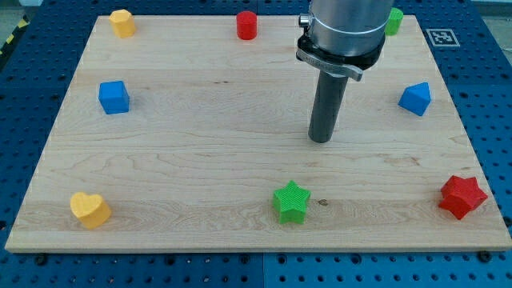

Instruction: Move the blue triangle to the center of the board

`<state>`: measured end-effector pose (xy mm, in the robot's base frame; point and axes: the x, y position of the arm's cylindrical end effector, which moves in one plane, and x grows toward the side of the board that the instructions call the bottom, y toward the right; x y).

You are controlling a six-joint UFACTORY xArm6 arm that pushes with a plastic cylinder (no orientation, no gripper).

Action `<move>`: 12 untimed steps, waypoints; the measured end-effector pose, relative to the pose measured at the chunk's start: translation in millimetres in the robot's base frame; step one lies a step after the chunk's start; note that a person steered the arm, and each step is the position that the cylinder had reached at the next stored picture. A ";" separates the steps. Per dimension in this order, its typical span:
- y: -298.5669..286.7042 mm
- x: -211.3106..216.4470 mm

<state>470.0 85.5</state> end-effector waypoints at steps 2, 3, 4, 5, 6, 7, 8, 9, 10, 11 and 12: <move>1.8 0.0; 2.3 0.0; 48.4 0.0; 119.5 0.0; 188.4 0.0; 229.3 -19.5; 253.8 -53.3; 253.8 -53.3; 231.6 -55.9; 207.1 -60.2; 188.4 -72.6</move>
<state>397.4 274.0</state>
